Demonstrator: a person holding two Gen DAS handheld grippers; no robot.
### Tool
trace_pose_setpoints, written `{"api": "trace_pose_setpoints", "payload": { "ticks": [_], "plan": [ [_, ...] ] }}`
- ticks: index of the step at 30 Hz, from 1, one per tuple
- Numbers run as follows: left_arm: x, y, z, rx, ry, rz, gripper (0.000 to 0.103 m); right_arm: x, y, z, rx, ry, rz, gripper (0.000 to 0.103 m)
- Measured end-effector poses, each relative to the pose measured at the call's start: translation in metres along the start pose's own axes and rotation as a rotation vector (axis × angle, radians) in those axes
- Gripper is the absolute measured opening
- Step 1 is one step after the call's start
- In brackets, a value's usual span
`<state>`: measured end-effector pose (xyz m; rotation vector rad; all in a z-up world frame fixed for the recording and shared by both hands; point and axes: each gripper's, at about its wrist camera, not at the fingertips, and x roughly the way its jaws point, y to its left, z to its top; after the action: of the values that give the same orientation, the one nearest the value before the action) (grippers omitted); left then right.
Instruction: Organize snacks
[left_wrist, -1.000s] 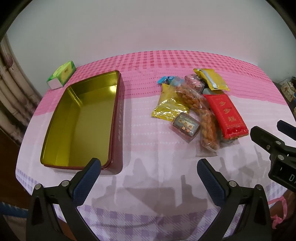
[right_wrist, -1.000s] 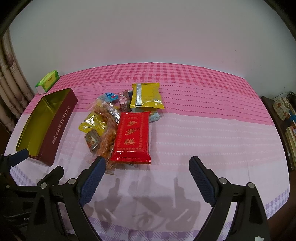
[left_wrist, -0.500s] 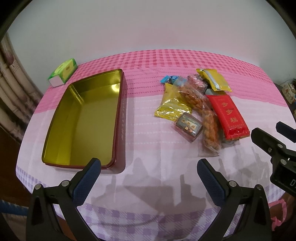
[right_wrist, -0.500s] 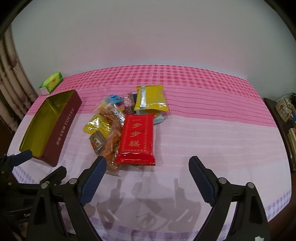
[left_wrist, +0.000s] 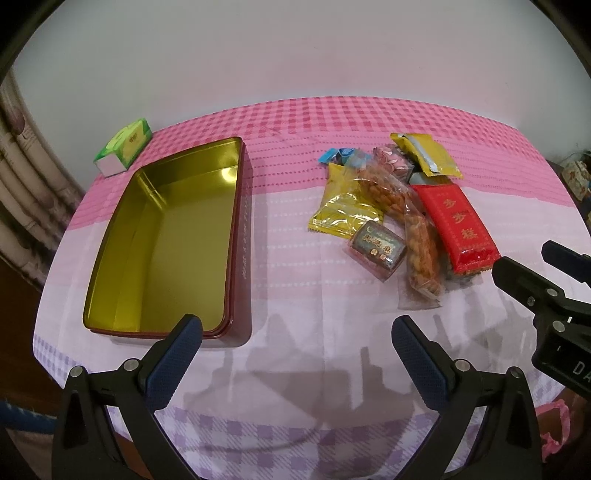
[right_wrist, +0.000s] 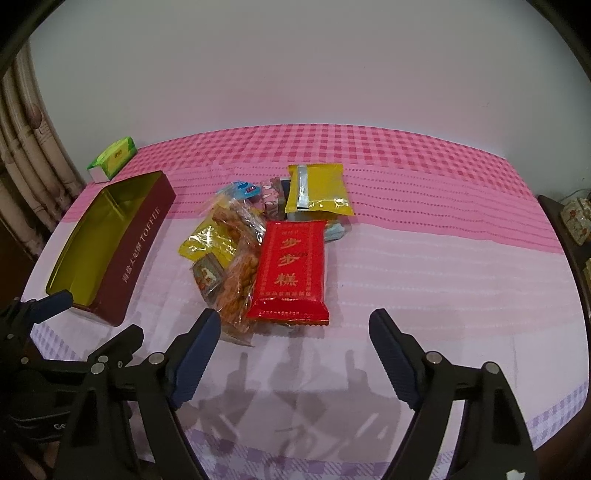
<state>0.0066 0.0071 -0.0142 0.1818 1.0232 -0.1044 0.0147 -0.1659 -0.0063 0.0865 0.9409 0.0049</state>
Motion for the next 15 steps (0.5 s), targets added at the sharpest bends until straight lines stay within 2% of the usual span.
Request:
{"api": "trace_pose_setpoints", "payload": {
  "ticks": [4,11,13,15],
  "plan": [
    [0.003,0.001,0.000,-0.002,0.003,-0.007,0.099,0.003,0.000,0.000,-0.001,0.009,0.003,0.075],
    [0.013,0.009,0.002,-0.024,0.030,-0.040,0.082,0.014,-0.008,0.006,0.015,0.027,0.002,0.072],
    [0.016,0.011,0.003,-0.032,0.033,-0.053,0.081,0.021,-0.009,0.011,0.009,0.041,0.006,0.065],
    [0.017,0.013,0.004,-0.034,0.033,-0.056,0.080,0.029,-0.009,0.015,0.003,0.056,0.009,0.062]
  ]
}}
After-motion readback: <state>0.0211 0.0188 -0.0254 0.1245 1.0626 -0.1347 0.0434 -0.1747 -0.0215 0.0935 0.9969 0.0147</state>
